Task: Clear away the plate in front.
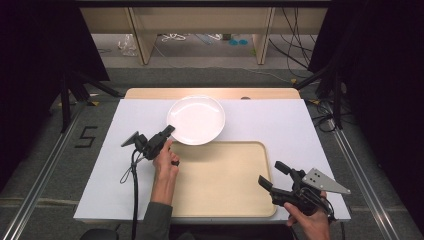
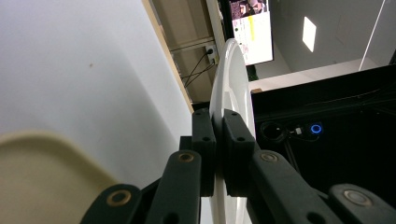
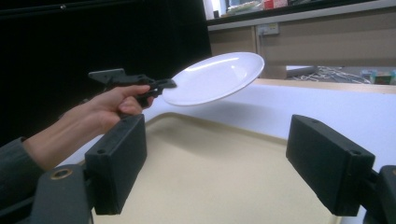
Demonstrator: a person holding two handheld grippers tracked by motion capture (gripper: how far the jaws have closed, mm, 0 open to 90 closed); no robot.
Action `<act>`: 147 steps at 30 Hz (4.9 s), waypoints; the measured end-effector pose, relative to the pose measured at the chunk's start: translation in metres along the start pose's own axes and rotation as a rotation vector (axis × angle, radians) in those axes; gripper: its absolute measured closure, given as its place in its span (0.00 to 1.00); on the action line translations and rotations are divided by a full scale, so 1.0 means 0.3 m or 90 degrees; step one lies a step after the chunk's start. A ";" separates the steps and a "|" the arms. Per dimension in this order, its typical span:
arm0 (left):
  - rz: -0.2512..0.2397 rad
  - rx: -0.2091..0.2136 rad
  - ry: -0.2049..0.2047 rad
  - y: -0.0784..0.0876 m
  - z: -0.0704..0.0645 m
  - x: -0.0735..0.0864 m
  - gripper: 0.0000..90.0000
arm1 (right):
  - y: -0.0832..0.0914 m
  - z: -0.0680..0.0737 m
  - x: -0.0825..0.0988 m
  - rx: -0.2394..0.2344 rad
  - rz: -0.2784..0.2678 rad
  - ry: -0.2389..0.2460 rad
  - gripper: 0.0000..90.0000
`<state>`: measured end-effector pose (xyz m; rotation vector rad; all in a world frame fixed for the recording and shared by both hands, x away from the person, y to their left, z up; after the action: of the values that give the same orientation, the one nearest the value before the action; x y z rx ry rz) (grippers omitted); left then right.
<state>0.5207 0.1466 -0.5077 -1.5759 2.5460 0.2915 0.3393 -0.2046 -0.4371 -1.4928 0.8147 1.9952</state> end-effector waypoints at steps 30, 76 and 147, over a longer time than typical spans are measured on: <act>0.025 0.015 0.010 0.269 0.038 0.154 0.94 | 0.002 0.002 0.008 0.003 0.020 -0.002 0.24; 0.065 -0.015 -0.017 0.375 0.067 0.348 0.92 | 0.003 0.007 0.003 -0.011 0.001 -0.010 0.24; 0.101 0.051 -0.505 0.471 -0.074 0.195 0.17 | 0.007 0.003 0.006 0.000 0.014 -0.003 0.24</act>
<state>0.3677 0.1520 -0.4853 -0.9489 2.0084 0.6651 0.3368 -0.2053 -0.4382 -1.4841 0.8320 2.0134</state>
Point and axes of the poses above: each handheld gripper's, and its own axes: y roughly backward along the jaws, x roughly out of its underside, z roughly to its left, the point moved 7 cm from there along -y, roughly forward along the jaws
